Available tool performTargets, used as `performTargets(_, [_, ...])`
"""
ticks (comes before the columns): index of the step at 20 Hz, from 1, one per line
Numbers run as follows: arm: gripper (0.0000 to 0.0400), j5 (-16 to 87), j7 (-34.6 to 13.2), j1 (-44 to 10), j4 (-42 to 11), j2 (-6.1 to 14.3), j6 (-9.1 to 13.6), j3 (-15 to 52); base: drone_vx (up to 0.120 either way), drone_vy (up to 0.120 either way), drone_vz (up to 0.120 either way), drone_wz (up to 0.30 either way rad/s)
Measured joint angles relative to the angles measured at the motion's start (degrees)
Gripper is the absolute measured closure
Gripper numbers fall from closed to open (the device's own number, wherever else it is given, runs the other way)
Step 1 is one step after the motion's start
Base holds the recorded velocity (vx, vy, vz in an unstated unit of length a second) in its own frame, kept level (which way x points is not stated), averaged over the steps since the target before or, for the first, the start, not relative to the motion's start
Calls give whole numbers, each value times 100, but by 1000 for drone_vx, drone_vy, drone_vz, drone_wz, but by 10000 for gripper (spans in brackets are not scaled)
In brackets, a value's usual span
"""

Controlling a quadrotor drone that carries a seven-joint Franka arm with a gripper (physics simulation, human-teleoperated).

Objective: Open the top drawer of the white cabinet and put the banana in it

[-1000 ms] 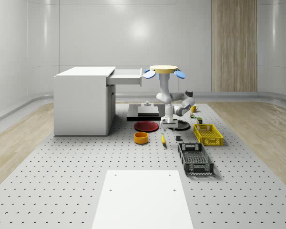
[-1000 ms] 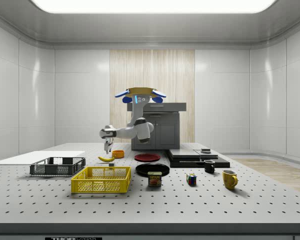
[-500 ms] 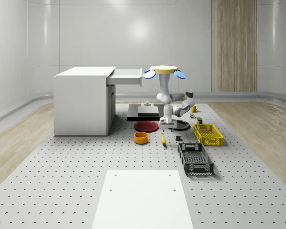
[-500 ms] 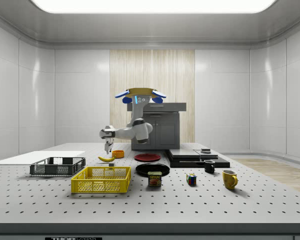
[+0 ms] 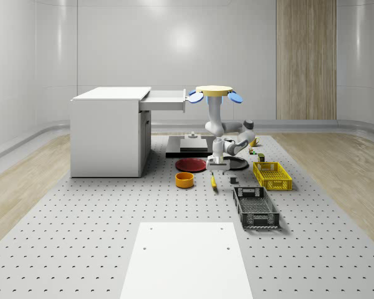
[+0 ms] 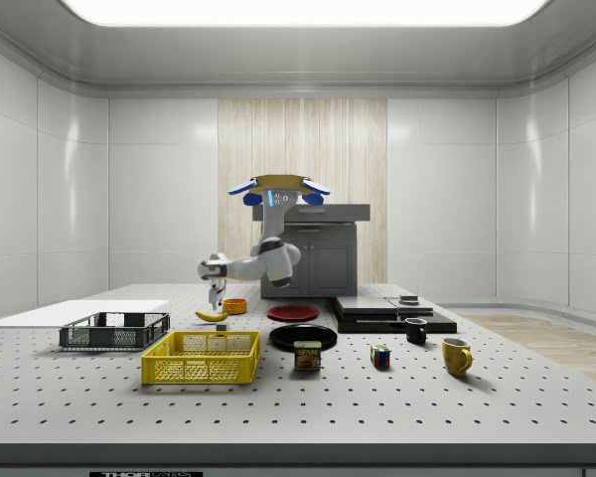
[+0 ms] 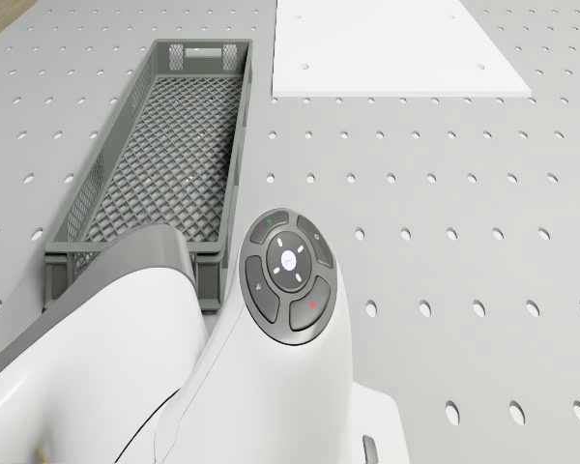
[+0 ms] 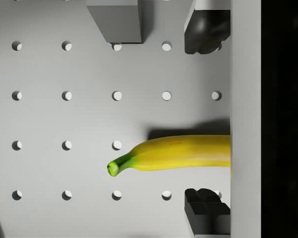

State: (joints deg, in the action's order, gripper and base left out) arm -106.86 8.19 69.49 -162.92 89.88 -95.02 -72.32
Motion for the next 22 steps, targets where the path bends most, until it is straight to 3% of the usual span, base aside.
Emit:
performTargets(15, [0, -190, 454, 490, 57, -164, 97, 153, 0, 0, 0, 0])
performTargets(22, [0, -484, 543, 645, 162, -218, 25, 451, 0, 0, 0, 0])
